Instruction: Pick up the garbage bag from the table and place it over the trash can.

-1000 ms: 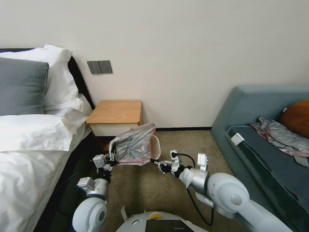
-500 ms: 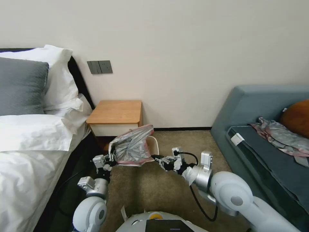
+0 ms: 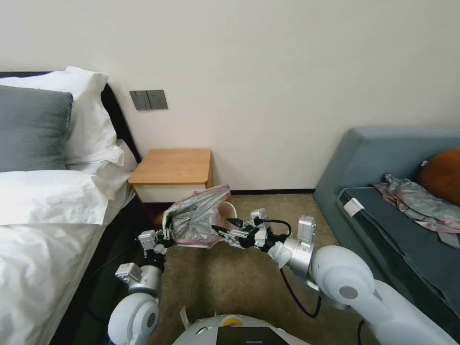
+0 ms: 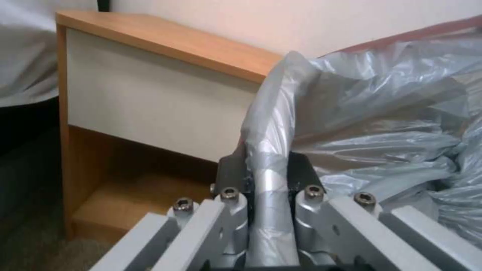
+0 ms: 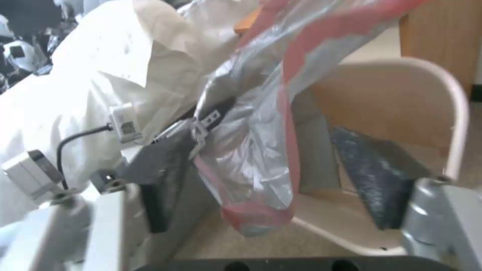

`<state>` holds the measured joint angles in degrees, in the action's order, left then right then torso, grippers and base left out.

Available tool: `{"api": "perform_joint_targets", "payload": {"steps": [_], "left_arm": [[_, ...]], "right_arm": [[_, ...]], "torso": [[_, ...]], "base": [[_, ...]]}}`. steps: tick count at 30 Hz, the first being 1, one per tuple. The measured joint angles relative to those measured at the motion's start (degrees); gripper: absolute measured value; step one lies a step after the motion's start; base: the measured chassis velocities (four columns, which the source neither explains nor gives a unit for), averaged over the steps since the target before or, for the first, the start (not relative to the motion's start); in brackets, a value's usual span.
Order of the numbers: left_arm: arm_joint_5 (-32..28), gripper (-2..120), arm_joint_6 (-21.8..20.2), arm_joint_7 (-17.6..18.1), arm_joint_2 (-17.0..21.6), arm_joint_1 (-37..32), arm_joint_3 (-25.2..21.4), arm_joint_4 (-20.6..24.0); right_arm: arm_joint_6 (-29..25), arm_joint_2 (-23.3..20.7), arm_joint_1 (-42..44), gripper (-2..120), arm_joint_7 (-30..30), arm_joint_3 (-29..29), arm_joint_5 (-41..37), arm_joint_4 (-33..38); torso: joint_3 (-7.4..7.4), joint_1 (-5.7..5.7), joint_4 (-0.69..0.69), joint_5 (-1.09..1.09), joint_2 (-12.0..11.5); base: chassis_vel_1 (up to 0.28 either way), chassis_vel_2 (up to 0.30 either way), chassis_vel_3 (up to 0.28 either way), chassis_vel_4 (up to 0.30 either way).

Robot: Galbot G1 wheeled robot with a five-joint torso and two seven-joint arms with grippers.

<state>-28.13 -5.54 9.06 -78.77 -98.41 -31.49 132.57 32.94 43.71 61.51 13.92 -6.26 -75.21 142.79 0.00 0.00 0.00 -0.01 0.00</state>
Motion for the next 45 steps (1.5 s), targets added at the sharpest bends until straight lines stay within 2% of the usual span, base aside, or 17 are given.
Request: {"api": "perform_joint_targets", "payload": {"steps": [1,3,6,7,19,22,25,26,29,30,33,34,38,39,42,43,45], "left_arm": [[0.0,5,0.0,0.0,0.0,0.0,0.0,0.0],[0.04,5,0.0,-0.13,-0.04,-0.13,0.01,0.33],[0.1,5,0.0,-0.25,-0.09,-0.2,0.02,0.44],[0.18,5,0.0,-0.36,-0.15,-0.28,0.1,0.56],[0.3,5,0.0,-1.01,-0.02,-0.6,0.12,1.34],[0.3,5,0.01,-1.02,0.01,-0.6,0.08,1.34],[0.28,5,0.02,-1.02,0.11,-0.54,0.08,1.33],[0.28,5,0.02,-1.02,0.11,-0.54,0.08,1.33],[0.03,5,0.02,-1.01,0.26,-0.23,0.04,1.01],[0.03,5,0.02,-1.01,0.26,-0.23,0.04,1.01],[-0.48,5,0.02,-0.87,0.39,0.28,-0.11,0.4],[-0.48,5,0.02,-0.87,0.39,0.28,-0.11,0.4],[-0.83,5,0.02,-0.58,0.27,0.85,-0.18,-0.17],[-0.83,5,0.02,-0.58,0.27,0.85,-0.18,-0.17],[-1.01,5,-0.04,-0.42,0.12,1.22,-0.18,-0.53],[-1.01,5,-0.04,-0.42,0.12,1.22,-0.18,-0.53],[-1.18,5,-0.11,-0.26,0.09,1.4,-0.18,-0.68]], "right_arm": [[0.0,0.0,0.0,75,0.0,0.0,0.0,0.0],[0.05,0.66,-0.81,87,-0.39,1.26,0.35,-1.25],[0.06,1.16,-1.66,93,-0.27,2.47,0.42,-2.1],[0.07,1.98,-2.71,98,0.25,4.06,0.57,-3.17],[-0.6,7.94,-7.61,100,2.6,12.02,3.22,-9.8],[-0.89,8.87,-8.21,94,2.96,12.83,3.64,-10.8],[-1.12,9.67,-8.95,80,3.1,13.5,3.8,-11.76],[-1.12,9.67,-8.95,80,3.1,13.5,3.8,-11.76],[-1.17,9.85,-9.38,67,3.13,13.79,3.82,-12.07],[-1.17,9.85,-9.38,67,3.13,13.79,3.82,-12.07],[-1.22,9.85,-10.01,50,3.24,14.08,3.78,-12.08],[-1.22,9.85,-10.01,50,3.24,14.08,3.78,-12.08],[-1.23,9.6,-10.9,32,3.46,14.39,3.6,-12.02],[-1.23,9.6,-10.9,32,3.46,14.39,3.6,-12.02],[-1.23,9.6,-11.33,17,3.88,14.78,3.28,-11.85],[-1.23,9.6,-11.33,17,3.88,14.78,3.28,-11.85],[-1.23,9.6,-11.42,9,4.24,14.94,2.85,-11.64]], "torso": [[0.0,0.0,0.0,0.0,0.0],[0.0,0.01,0.0,0.01,0.0],[0.0,0.0,-0.01,0.0,0.0],[0.0,0.0,0.0,0.0,0.0],[0.0,0.0,0.0,0.0,0.0],[0.0,0.0,0.01,0.0,0.0],[0.0,0.0,0.0,0.0,0.0],[0.0,0.0,0.0,0.0,0.0],[0.0,0.0,0.0,0.0,0.0],[0.0,0.0,0.0,0.0,0.0],[0.0,0.0,0.0,0.0,0.0],[0.0,0.0,0.0,0.0,0.0],[0.0,0.0,0.0,0.01,0.0],[0.0,0.0,0.0,0.01,0.0],[0.0,0.0,0.0,0.01,0.0],[0.0,0.0,0.0,0.01,0.0],[0.0,0.0,0.0,0.0,0.0]], "base": [[0.0,0.0,0.0,0.0],[0.0,0.0,0.0,0.0],[0.0,0.0,0.0,0.0],[0.0,0.0,0.0,0.0],[0.0,0.0,0.0,0.0],[0.0,0.0,0.0,0.0],[0.0,0.0,0.0,0.0],[0.0,0.0,0.0,0.0],[0.0,0.0,0.0,0.0],[0.0,0.0,0.0,0.0],[0.0,0.0,0.0,0.0],[0.0,0.0,0.0,0.0],[0.0,0.0,0.0,0.0],[0.0,0.0,0.0,0.0],[0.0,0.0,0.0,0.0],[0.0,0.0,0.0,0.0],[0.0,0.0,0.0,0.0]]}}
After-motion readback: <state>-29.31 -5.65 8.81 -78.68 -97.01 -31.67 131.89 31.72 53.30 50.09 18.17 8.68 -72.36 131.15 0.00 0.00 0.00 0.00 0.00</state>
